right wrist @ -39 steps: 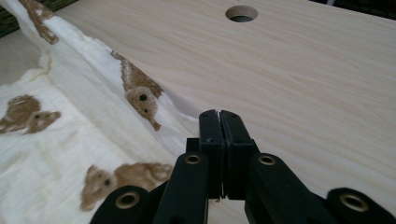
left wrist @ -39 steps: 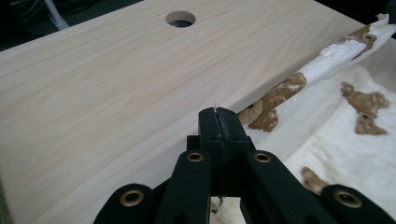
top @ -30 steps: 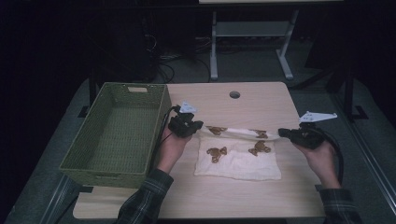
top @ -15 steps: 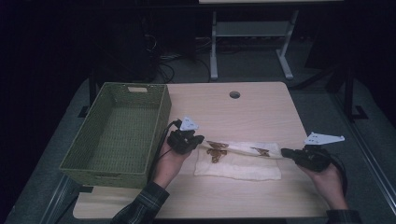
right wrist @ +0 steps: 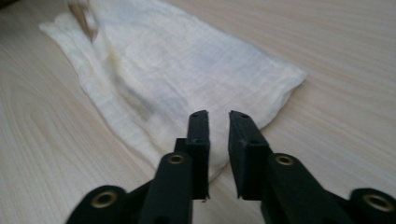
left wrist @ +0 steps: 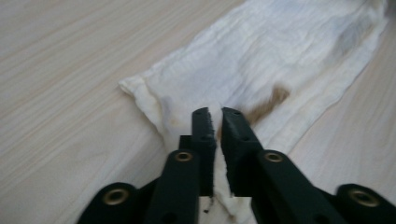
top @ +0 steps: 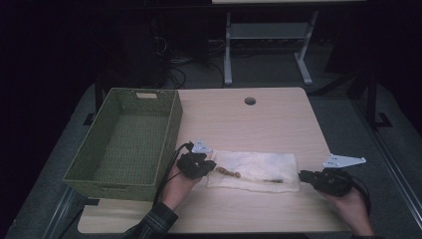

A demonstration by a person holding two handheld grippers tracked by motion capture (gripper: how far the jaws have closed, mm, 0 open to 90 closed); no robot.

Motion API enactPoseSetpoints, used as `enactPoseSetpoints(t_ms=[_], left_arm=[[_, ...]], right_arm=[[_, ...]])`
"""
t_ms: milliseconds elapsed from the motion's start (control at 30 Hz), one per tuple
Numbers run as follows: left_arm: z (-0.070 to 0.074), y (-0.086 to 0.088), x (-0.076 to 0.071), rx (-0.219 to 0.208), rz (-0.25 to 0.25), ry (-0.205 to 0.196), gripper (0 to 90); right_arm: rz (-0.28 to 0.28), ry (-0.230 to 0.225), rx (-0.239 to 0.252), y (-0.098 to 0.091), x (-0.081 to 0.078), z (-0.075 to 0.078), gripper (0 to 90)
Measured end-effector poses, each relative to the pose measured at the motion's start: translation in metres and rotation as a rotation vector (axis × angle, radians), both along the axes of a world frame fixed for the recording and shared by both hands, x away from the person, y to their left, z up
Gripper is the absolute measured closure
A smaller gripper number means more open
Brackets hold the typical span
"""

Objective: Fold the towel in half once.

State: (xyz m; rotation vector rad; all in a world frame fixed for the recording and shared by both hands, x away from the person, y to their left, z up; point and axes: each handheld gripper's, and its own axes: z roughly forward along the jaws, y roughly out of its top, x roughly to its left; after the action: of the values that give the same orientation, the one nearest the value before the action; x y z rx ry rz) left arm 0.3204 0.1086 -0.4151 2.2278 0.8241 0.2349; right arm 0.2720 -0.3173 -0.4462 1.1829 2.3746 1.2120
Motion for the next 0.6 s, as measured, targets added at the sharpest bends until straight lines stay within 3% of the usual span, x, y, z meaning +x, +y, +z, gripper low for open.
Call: enactPoseSetpoints(t_ms=[100, 167, 333, 400, 567, 600], left_arm=[[0.007, 0.001, 0.001, -0.004, 0.001, -0.034, 76.4], [0.007, 0.000, 0.004, 0.007, -0.001, -0.037, 80.5], [-0.007, -0.007, 0.010, 0.051, -0.004, -0.028, 86.0], [-0.010, -0.006, 0.010, 0.072, 0.004, -0.038, 82.3], [-0.015, -0.004, 0.010, 0.044, -0.003, -0.003, 72.3], [-0.016, -0.005, 0.010, 0.054, -0.003, -0.003, 69.9]], right_arm=[[-0.009, -0.026, 0.013, -0.002, 0.001, 0.007, 75.8], [-0.004, -0.021, 0.009, 0.000, 0.002, 0.007, 80.3], [0.035, 0.018, -0.022, 0.012, 0.003, -0.003, 84.8], [0.042, 0.023, -0.026, 0.016, 0.002, -0.004, 83.5], [0.057, 0.038, -0.028, 0.019, 0.000, -0.008, 81.3], [0.056, 0.042, -0.031, 0.019, 0.000, -0.009, 80.8]])
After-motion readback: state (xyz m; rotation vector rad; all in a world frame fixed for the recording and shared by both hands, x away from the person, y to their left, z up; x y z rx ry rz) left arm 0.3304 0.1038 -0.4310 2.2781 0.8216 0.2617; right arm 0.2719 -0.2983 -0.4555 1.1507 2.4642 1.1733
